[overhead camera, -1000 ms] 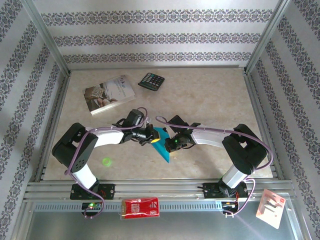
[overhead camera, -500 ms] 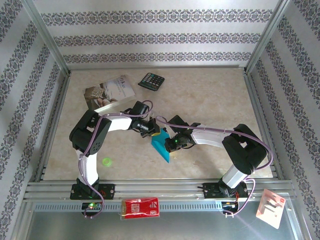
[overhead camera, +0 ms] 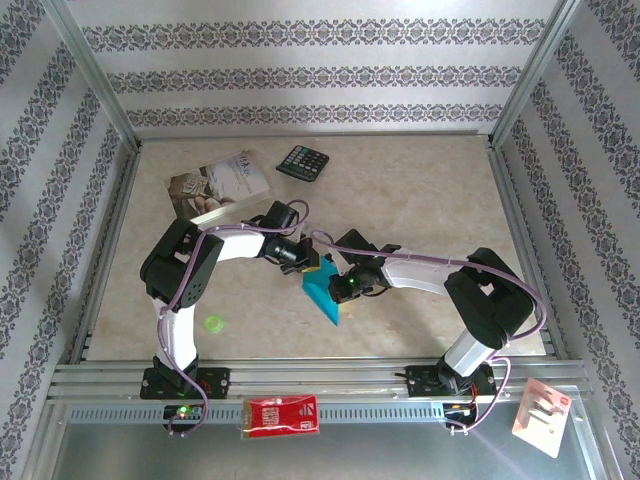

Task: Fold a paper plane with a square sheet of paper (pick it up from the middle)
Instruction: Third fold the triangle at the center of the table.

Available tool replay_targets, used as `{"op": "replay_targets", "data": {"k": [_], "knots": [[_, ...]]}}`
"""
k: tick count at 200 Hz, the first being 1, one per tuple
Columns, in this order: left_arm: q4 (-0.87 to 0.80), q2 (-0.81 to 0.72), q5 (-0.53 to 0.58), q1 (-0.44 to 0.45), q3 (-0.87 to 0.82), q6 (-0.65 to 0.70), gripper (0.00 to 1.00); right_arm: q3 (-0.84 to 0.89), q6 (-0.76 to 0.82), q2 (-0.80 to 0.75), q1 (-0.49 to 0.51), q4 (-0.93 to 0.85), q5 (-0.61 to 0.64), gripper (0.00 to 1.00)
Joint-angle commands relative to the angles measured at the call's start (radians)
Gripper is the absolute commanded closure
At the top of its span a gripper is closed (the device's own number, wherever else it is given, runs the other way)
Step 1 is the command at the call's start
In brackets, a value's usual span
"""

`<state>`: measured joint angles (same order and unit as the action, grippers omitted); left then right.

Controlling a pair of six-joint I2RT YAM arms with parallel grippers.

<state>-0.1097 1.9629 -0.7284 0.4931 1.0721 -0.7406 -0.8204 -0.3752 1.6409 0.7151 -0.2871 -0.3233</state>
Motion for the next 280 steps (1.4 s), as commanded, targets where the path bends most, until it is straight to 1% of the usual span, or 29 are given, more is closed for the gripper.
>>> {"op": "replay_targets", "data": {"k": [1, 80, 168, 280], "knots": [[-0.094, 0.036, 0.012, -0.004, -0.008, 0.027, 0.98, -0.022, -0.017, -0.016, -0.007, -0.008, -0.006, 0.99], [-0.094, 0.04, 0.012, -0.003, -0.006, 0.027, 0.99, -0.004, -0.009, -0.003, -0.01, -0.011, 0.007, 0.99], [-0.099, 0.038, 0.017, -0.003, -0.008, 0.032, 0.99, 0.067, -0.028, -0.009, -0.009, 0.017, 0.014, 0.99], [-0.105, 0.034, 0.017, -0.004, 0.004, 0.033, 0.98, 0.055, -0.025, 0.006, -0.01, 0.001, 0.02, 0.99]]}}
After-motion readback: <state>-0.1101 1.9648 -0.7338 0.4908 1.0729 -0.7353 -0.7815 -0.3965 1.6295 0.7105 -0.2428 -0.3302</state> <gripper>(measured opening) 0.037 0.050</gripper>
